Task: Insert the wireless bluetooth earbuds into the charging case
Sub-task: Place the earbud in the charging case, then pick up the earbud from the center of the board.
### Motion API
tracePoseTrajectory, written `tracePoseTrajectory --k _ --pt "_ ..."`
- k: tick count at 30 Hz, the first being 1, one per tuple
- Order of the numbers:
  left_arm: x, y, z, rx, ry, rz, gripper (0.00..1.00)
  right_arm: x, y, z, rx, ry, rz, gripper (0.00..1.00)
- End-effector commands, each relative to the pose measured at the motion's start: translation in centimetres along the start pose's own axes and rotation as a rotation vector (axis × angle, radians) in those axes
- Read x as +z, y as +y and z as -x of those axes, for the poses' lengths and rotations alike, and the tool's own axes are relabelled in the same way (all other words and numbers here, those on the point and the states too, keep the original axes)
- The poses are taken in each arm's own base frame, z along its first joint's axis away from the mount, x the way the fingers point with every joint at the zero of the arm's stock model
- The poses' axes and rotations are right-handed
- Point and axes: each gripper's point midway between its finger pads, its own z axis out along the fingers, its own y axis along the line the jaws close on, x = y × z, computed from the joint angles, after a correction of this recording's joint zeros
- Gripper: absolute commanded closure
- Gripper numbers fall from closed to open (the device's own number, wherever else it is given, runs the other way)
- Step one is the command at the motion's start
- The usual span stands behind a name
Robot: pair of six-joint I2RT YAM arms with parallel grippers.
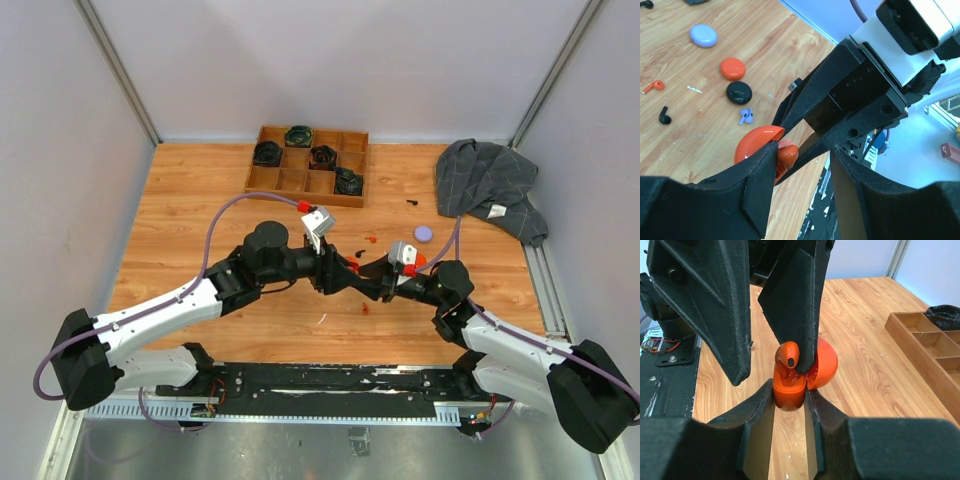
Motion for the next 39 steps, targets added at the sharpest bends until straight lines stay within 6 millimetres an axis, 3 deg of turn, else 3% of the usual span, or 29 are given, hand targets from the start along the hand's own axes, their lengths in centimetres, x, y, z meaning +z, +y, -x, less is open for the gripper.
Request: tracePoseTrajectory --k 1,15,24,28,33,39 --pt "0.2 -0.2 1.2 0.050 -0.039 -0.003 0.48 0.5 0.8 2.6 -0.035 -0.065 0.074 0.93" --pt "0.0 -0.6 3.7 0.108 -0.124 0.000 0.33 0.8 0.3 1.6 -0.005 -0.035 0.058 0.93" --pt "-2.0 -0.2 6.1 0.109 -0.237 0.077 0.25 0.9 -0.3 0.9 0.006 -0.013 0.025 0.93" --pt "-3.1 0.4 6.0 0.086 -0.246 0.125 0.25 0.9 -0.5 0.7 0.009 -0.010 0.014 0.94" --pt "-5.1 2.3 5.3 0.026 -0.251 0.254 0.25 0.8 -0.9 0.5 0.007 -0.004 -0.011 0.94" --pt "-8.4 7.9 3.7 -0.085 -0.260 0.576 0.20 0.5 -2.0 0.0 0.001 0.019 -0.077 0.94"
